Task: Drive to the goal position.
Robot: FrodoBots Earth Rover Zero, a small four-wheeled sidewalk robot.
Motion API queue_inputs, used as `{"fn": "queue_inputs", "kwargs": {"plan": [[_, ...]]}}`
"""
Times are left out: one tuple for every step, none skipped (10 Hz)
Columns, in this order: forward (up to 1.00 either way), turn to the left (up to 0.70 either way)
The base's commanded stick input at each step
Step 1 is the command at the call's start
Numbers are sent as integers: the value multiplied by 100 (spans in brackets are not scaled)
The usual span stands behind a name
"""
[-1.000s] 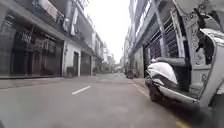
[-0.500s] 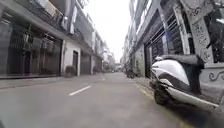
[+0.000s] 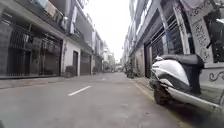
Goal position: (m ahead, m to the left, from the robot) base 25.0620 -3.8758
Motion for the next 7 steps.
{"fn": "queue_inputs", "kwargs": {"plan": [[23, 0], [41, 0], [49, 0], [47, 0], [47, 0], [48, 0], [49, 0]]}}
